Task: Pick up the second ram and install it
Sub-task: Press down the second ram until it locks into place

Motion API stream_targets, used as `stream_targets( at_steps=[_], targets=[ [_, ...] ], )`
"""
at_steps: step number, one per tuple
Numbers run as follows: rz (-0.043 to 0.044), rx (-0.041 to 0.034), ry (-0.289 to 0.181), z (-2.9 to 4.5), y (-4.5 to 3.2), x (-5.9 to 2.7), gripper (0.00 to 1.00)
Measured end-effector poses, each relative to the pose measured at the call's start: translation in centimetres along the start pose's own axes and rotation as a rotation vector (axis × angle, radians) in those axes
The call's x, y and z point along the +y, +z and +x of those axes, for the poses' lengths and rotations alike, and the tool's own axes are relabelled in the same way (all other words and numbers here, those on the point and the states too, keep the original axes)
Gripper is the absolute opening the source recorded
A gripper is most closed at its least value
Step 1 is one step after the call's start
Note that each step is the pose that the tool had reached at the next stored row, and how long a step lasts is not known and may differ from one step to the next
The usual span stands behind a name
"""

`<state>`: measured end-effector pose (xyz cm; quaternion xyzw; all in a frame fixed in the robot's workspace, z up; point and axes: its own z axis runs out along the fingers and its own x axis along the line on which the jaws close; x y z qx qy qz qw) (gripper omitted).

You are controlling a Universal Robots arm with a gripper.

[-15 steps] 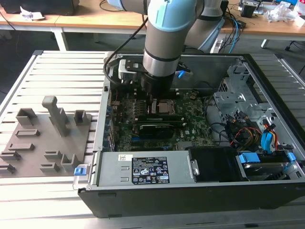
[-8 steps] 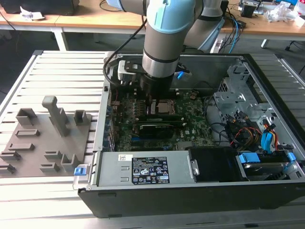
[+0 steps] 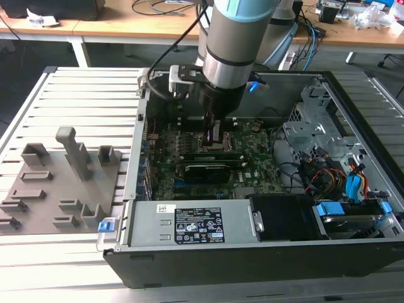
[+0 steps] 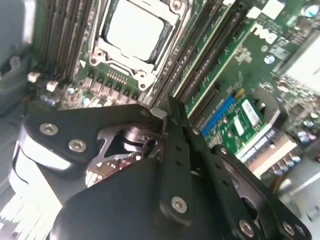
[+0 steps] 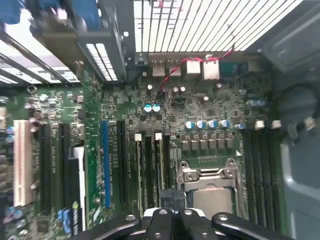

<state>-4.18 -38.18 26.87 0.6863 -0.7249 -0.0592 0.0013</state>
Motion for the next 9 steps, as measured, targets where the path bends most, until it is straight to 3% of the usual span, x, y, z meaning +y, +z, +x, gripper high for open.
stream_targets(
  at_steps=[1,3,9],
  targets=[
    [0.0001,-0.0003,0.000,-0.13,-1.19,0.11,0.11],
    [0.0000,-0.0001,0.000,-0.20,-2.15,0.19,0.11],
    [0.0001,-0.0003,0.000,-0.22,-2.35,0.21,0.11]
  ],
)
